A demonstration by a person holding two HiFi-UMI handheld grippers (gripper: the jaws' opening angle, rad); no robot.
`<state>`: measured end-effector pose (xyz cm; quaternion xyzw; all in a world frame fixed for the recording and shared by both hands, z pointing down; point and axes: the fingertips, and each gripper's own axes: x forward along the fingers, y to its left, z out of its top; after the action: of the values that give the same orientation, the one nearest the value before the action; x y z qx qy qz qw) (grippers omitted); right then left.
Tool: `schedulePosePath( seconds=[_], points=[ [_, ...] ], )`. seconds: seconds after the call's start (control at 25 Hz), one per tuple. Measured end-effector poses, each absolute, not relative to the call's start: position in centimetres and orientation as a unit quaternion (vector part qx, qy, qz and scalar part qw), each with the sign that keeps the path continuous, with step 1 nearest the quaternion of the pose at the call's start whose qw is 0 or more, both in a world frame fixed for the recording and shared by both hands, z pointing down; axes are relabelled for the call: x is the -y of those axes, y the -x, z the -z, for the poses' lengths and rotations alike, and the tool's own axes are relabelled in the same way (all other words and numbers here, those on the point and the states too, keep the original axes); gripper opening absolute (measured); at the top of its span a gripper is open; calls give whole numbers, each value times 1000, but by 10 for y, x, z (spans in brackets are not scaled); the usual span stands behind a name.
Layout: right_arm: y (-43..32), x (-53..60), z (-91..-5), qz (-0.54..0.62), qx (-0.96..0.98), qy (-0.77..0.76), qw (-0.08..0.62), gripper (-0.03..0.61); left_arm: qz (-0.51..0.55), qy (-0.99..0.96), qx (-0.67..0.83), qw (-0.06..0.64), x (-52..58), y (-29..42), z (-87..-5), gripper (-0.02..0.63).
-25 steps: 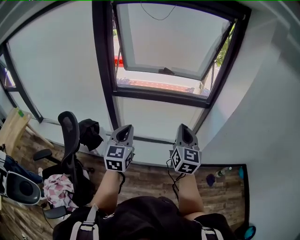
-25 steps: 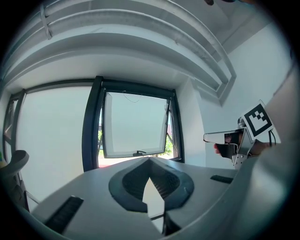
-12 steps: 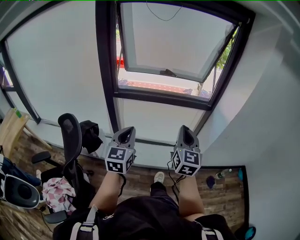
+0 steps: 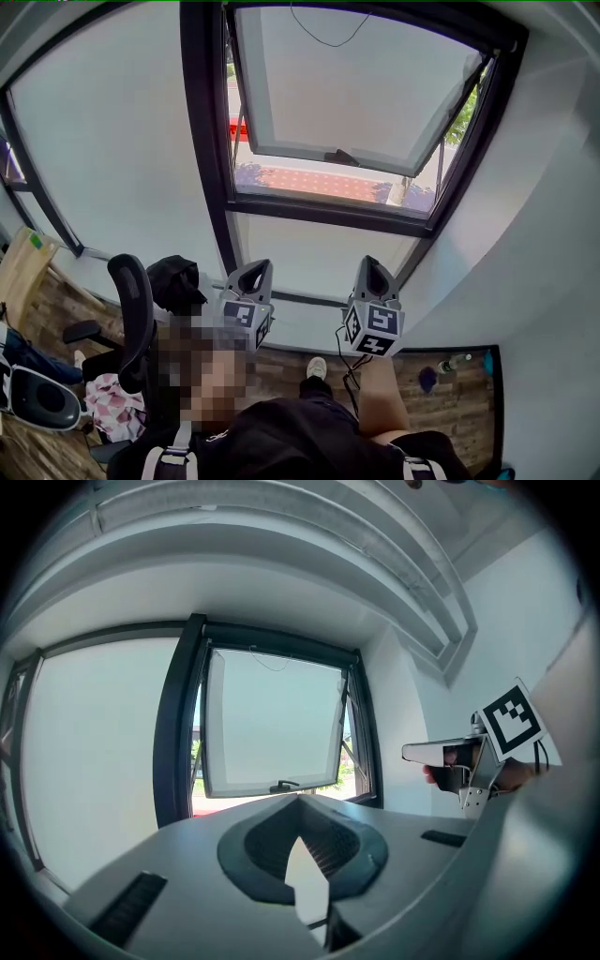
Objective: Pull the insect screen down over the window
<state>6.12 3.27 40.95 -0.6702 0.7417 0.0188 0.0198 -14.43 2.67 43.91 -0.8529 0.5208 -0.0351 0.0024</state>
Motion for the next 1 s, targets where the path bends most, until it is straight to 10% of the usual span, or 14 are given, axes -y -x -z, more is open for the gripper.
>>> schedulePosePath(
  seconds=[1.0],
  points=[
    [-135,270,-405,-25,-780,625,18,5,53,839,-542,-3,262,46,-437,8]
  ],
)
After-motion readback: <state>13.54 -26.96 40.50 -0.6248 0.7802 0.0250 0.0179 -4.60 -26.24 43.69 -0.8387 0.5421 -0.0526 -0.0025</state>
